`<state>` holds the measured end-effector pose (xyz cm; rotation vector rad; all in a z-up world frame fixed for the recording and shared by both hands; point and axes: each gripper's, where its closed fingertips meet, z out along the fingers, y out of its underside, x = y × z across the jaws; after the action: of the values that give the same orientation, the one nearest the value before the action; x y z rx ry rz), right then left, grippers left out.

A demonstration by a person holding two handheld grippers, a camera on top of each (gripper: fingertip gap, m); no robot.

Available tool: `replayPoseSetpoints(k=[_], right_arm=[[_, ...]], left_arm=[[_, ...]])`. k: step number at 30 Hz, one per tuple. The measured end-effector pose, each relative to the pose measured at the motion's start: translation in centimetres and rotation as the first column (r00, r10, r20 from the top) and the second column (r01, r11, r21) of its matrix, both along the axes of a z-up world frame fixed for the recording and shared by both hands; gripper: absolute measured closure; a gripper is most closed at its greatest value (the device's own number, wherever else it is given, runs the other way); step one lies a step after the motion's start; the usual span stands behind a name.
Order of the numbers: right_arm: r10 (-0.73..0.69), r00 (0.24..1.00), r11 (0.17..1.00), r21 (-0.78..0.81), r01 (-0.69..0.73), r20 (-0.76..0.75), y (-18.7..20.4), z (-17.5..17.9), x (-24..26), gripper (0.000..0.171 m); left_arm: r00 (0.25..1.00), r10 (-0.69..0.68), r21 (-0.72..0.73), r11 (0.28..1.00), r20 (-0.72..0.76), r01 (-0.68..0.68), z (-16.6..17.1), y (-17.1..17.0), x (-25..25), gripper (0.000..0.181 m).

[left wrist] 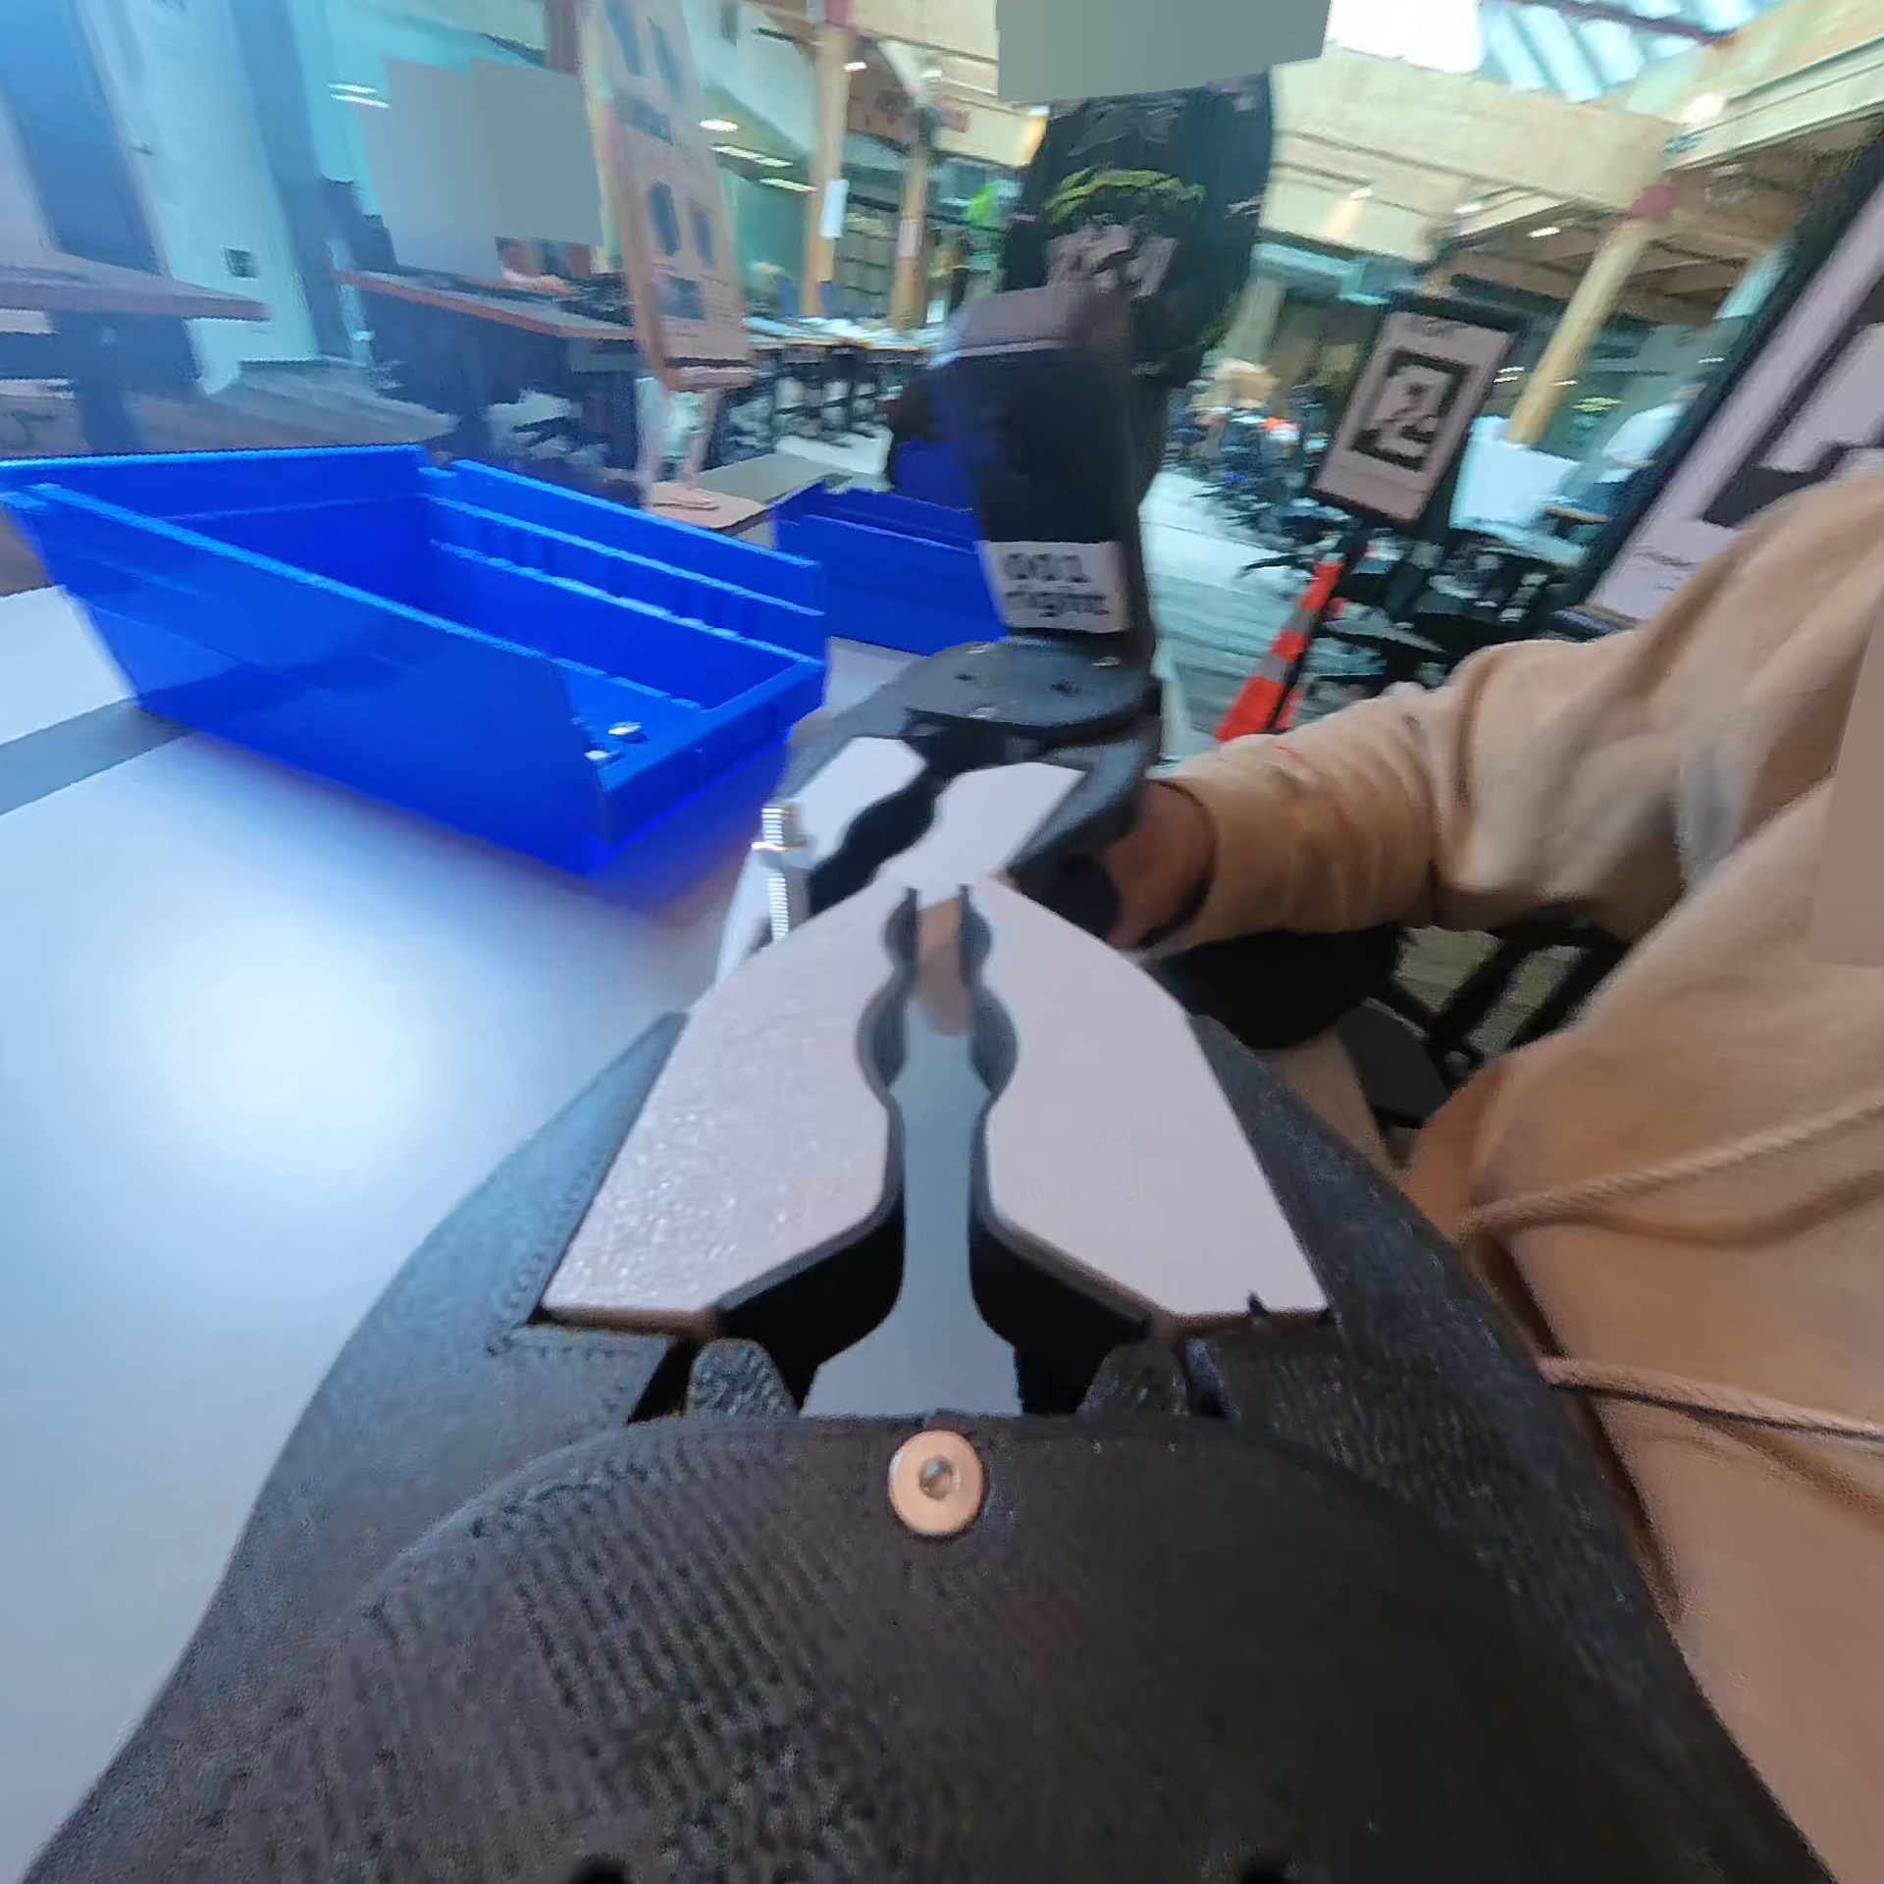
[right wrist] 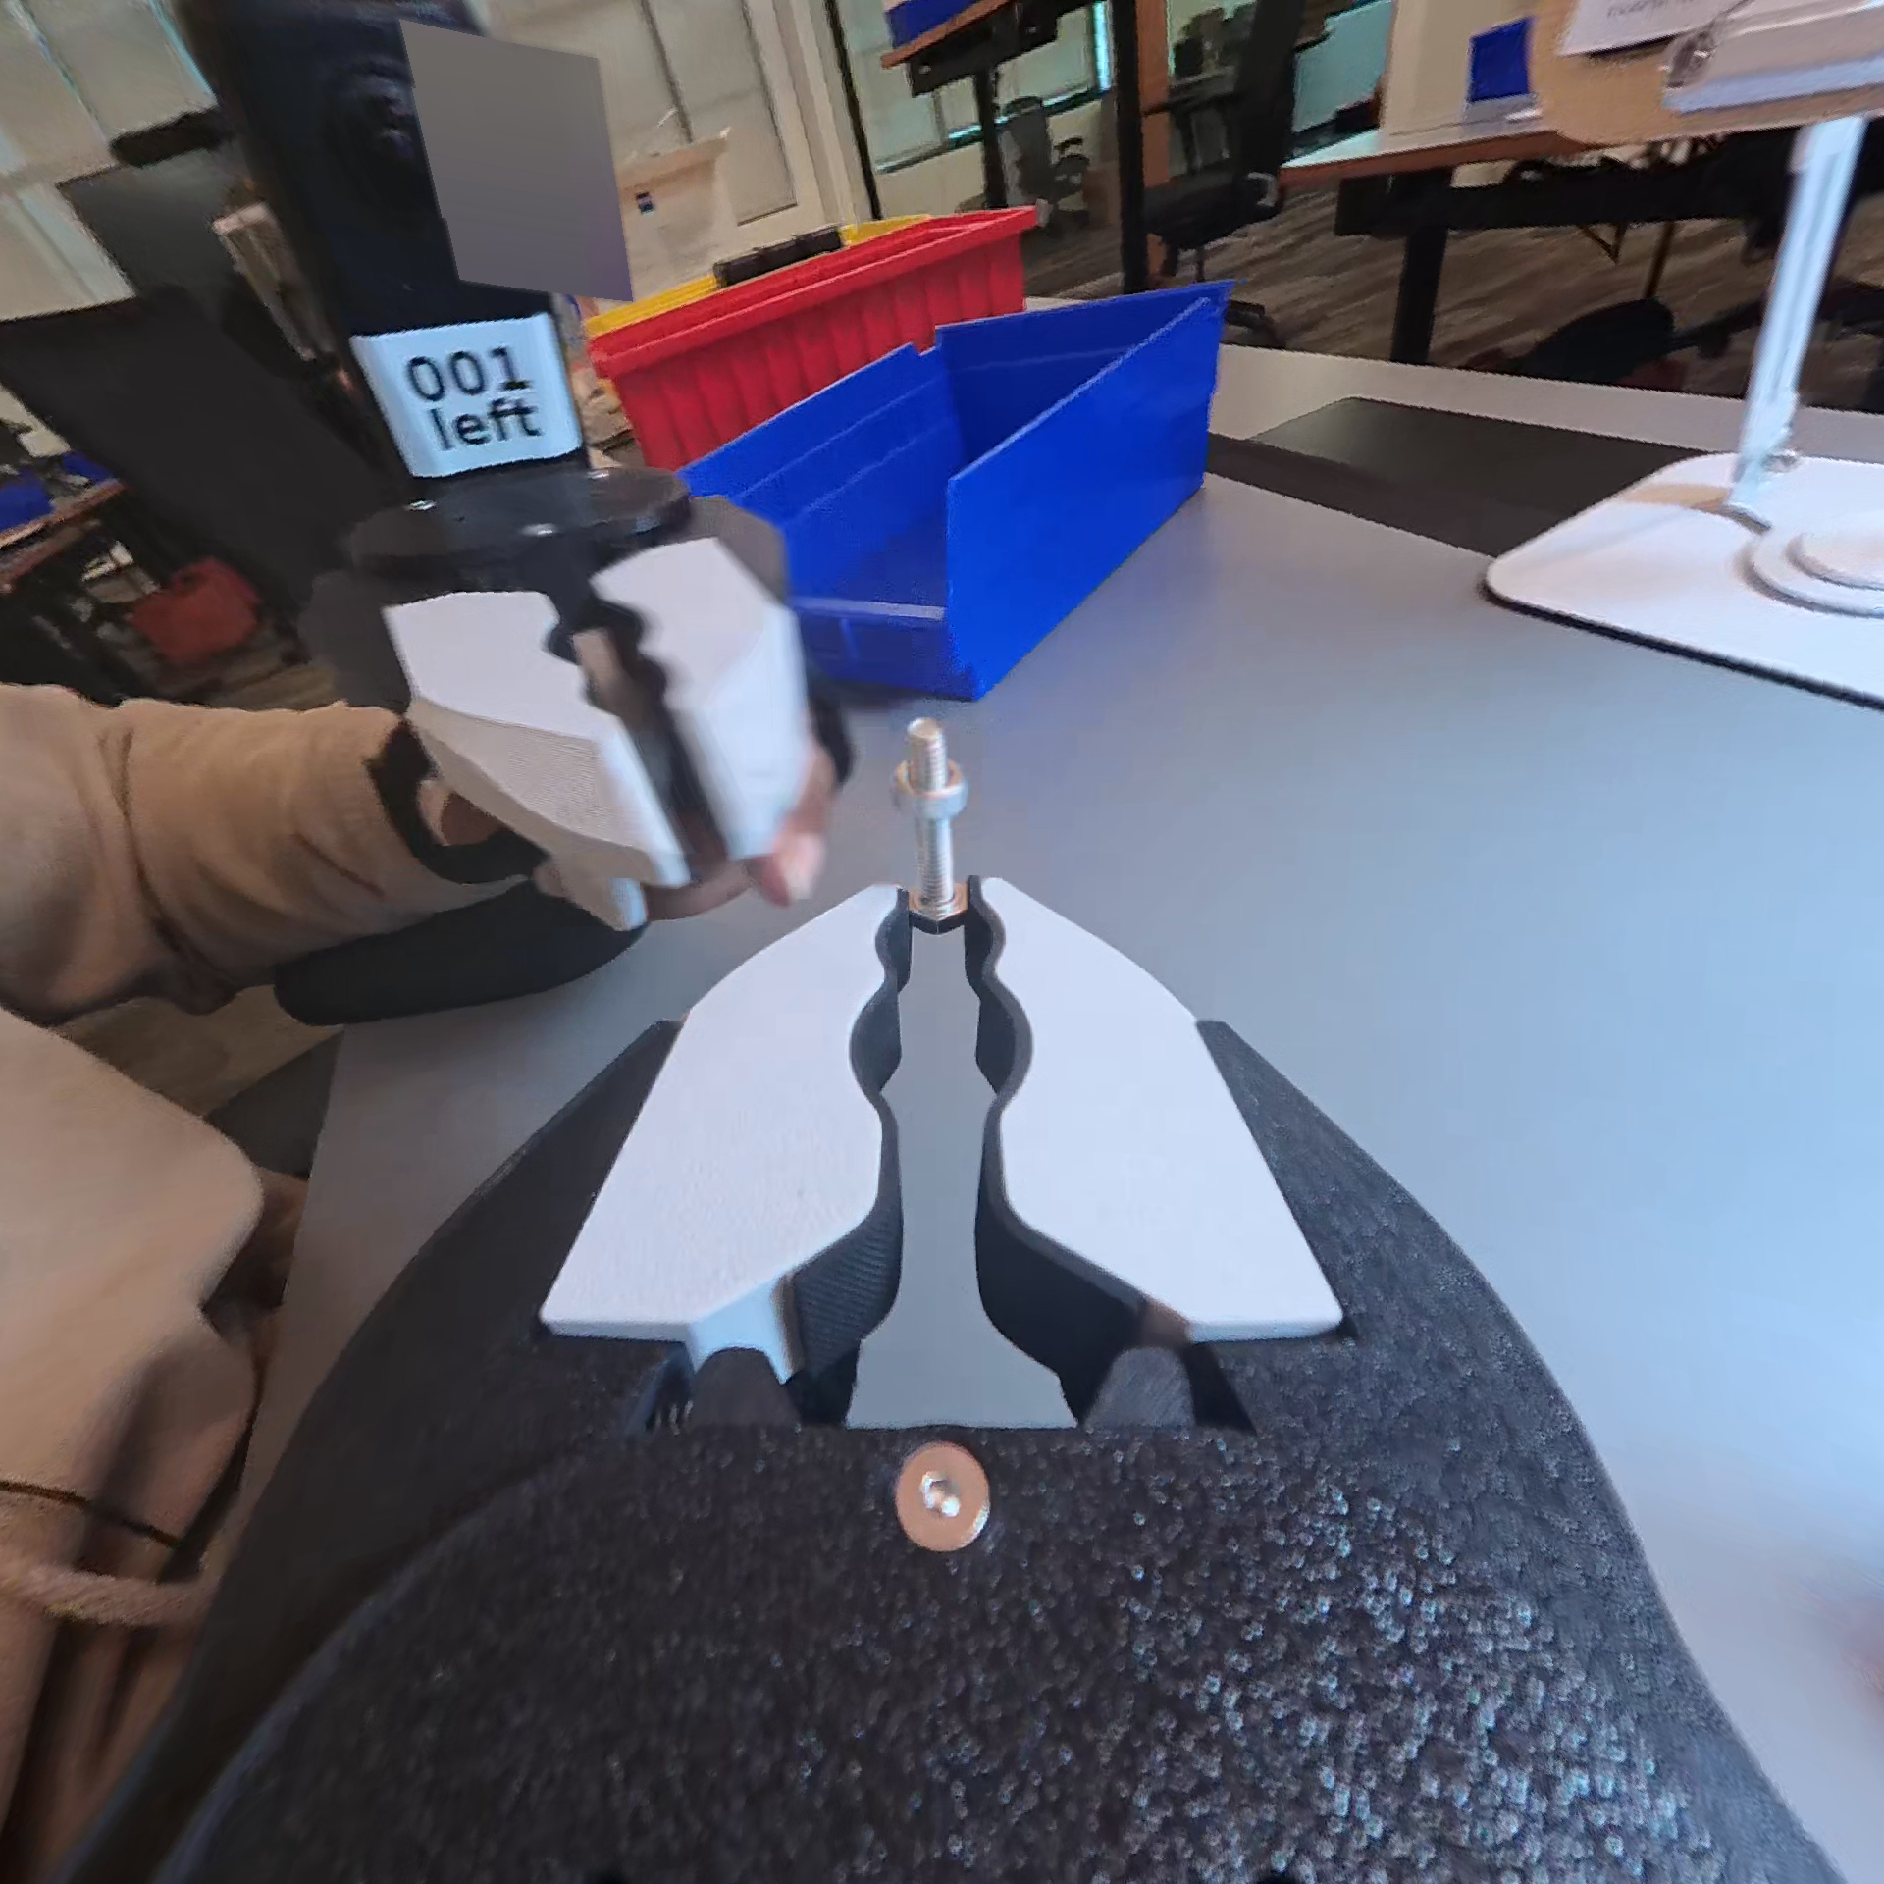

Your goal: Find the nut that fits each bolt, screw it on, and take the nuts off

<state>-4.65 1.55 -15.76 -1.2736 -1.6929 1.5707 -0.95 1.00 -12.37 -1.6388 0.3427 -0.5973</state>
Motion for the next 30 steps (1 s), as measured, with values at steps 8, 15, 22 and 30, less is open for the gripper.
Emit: replayPoseSetpoints(k=[8,15,22,30], right_arm=[[0.038,0.999,0.999,-0.004,-0.038,0.027,-0.8,-0.6,0.3,0.161],[-0.023,0.999,1.0,-0.012,0.024,0.024,0.8,-0.4,0.2,0.161],[0.031,0.999,0.999,0.031,-0.031,0.018,-1.0,-0.4,0.5,0.161],[0.005,0.999,0.999,0.043,-0.007,0.05,0.1,-0.7,0.5,0.162]], left_arm=[[0.994,0.108,0.008,0.994,-0.018,-0.108,-0.5,1.1,-1.3,0.142],[0.999,0.037,0.034,0.999,-0.013,-0.037,0.5,0.1,0.0,0.169],[0.997,0.079,0.009,0.997,-0.018,-0.079,-0.2,0.7,-0.4,0.152],[0.994,0.11,0.027,0.994,-0.029,-0.109,0.1,0.8,-0.8,0.156]])
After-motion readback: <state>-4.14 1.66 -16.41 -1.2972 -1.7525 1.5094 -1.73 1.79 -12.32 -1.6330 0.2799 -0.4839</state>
